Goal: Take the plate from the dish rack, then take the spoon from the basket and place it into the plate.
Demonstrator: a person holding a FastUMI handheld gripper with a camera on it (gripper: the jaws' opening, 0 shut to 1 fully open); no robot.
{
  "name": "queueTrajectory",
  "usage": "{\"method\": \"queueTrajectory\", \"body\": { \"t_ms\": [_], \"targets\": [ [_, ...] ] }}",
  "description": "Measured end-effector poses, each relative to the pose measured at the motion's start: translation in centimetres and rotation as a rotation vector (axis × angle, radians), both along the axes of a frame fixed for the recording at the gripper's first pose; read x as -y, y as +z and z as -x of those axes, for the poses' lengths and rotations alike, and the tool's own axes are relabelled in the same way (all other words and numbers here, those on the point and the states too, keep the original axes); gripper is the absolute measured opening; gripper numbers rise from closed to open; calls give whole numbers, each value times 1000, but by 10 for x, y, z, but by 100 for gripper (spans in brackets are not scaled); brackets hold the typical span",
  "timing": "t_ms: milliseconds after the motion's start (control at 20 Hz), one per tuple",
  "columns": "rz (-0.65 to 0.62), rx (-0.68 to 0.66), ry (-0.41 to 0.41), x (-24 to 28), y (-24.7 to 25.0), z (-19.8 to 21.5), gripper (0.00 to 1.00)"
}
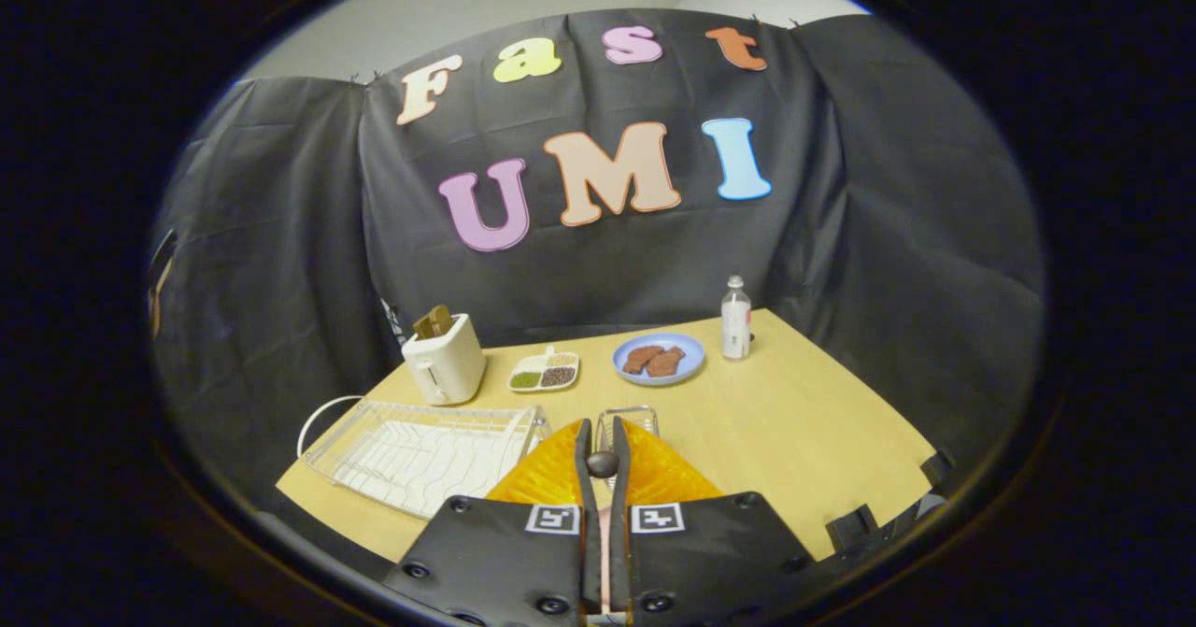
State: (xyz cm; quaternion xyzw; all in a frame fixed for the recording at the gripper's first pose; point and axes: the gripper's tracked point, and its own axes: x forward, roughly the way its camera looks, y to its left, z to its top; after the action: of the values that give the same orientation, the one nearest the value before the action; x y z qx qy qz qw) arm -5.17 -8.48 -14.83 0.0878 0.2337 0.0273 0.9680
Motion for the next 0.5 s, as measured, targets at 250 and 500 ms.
{"method": "queueTrajectory", "body": {
  "t_ms": [250,500],
  "targets": [
    [-9,-60,-8,4,-24,22,6],
    [-2,-103,-6,13,-50,32,6]
  ]
}}
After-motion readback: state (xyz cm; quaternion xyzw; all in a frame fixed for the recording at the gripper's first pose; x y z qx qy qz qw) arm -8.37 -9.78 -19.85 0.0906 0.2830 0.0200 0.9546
